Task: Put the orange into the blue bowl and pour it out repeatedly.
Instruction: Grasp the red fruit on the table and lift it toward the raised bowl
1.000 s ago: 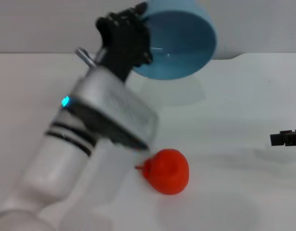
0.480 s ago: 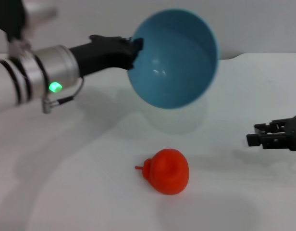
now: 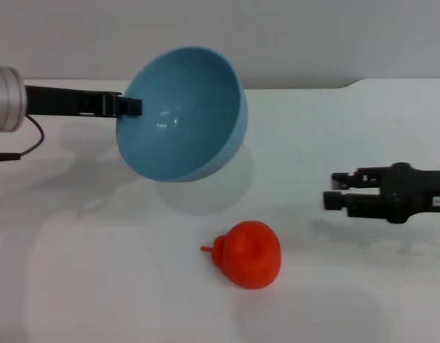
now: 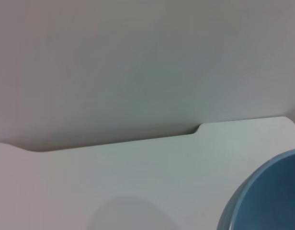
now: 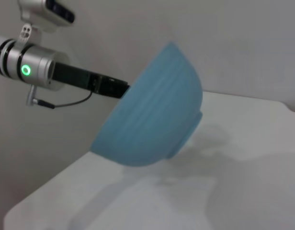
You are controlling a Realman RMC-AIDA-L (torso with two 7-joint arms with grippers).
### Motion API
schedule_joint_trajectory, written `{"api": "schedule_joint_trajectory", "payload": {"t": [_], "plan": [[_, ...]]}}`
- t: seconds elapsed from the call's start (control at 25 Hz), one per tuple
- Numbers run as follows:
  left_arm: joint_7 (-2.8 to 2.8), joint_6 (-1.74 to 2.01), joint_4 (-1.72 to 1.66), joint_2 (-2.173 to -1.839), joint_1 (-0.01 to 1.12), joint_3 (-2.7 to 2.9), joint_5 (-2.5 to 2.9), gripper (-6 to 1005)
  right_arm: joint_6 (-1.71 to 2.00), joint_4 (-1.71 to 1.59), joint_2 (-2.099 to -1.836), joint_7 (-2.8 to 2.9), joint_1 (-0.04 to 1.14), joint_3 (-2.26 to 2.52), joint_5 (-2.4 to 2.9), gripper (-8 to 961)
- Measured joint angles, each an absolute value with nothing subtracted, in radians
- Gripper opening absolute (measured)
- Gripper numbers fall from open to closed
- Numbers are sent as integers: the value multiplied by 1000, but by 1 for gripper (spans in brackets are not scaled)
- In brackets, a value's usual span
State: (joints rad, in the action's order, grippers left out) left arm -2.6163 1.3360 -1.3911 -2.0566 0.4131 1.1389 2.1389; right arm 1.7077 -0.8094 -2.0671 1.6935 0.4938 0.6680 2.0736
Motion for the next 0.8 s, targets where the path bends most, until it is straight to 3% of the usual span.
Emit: {"api": "schedule_joint_trajectory", "payload": {"t": [0.8], "plan": [[-2697,1548,-1548,-2056,399,1178,2361,-1,1655,-761,-2071,1736,668,953,2230,574]]}}
